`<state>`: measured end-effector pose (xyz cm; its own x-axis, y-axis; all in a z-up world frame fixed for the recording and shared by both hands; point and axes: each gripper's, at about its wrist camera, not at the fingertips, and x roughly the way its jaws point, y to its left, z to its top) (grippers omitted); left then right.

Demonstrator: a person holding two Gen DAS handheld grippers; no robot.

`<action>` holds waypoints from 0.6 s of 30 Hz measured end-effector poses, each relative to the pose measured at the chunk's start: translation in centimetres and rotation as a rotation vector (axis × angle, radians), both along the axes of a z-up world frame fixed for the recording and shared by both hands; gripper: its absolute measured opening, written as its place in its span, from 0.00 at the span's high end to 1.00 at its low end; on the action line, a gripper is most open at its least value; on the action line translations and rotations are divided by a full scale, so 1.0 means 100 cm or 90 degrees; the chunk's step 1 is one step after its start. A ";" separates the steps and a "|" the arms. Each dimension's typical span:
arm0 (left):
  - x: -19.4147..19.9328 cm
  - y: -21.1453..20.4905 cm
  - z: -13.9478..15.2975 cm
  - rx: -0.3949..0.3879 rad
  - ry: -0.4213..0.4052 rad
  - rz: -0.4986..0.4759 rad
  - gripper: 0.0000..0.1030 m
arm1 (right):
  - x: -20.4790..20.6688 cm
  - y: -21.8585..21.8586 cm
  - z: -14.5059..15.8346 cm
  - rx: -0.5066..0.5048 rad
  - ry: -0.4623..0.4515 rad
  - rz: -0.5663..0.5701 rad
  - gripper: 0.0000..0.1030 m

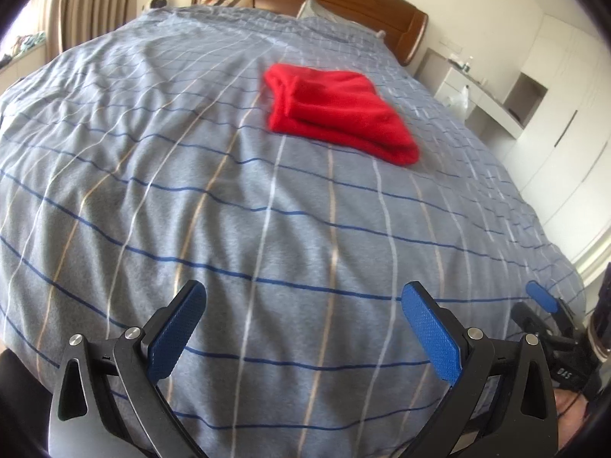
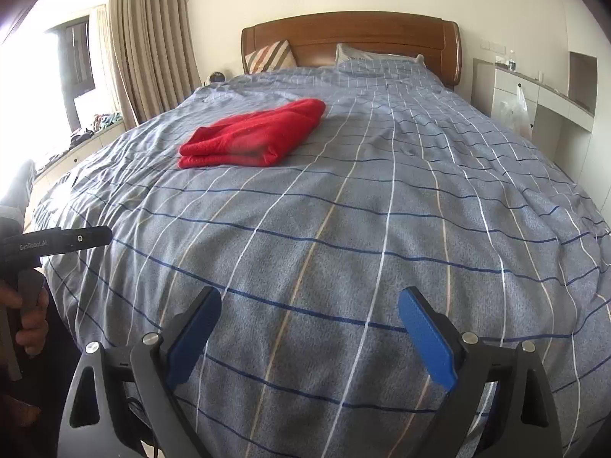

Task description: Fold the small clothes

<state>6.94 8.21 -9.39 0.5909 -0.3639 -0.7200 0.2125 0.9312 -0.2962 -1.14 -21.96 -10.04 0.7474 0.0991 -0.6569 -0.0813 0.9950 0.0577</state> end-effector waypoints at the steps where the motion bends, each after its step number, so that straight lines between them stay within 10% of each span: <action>1: 0.000 -0.003 0.008 -0.005 -0.006 -0.008 0.01 | 0.000 -0.002 0.001 0.008 0.002 0.001 0.09; 9: 0.069 -0.019 0.041 -0.032 -0.020 -0.032 0.01 | 0.045 -0.012 0.012 0.105 0.028 0.016 0.09; 18: 0.231 -0.019 0.013 -0.033 0.043 0.017 0.01 | 0.236 -0.026 0.026 0.234 0.106 0.055 0.08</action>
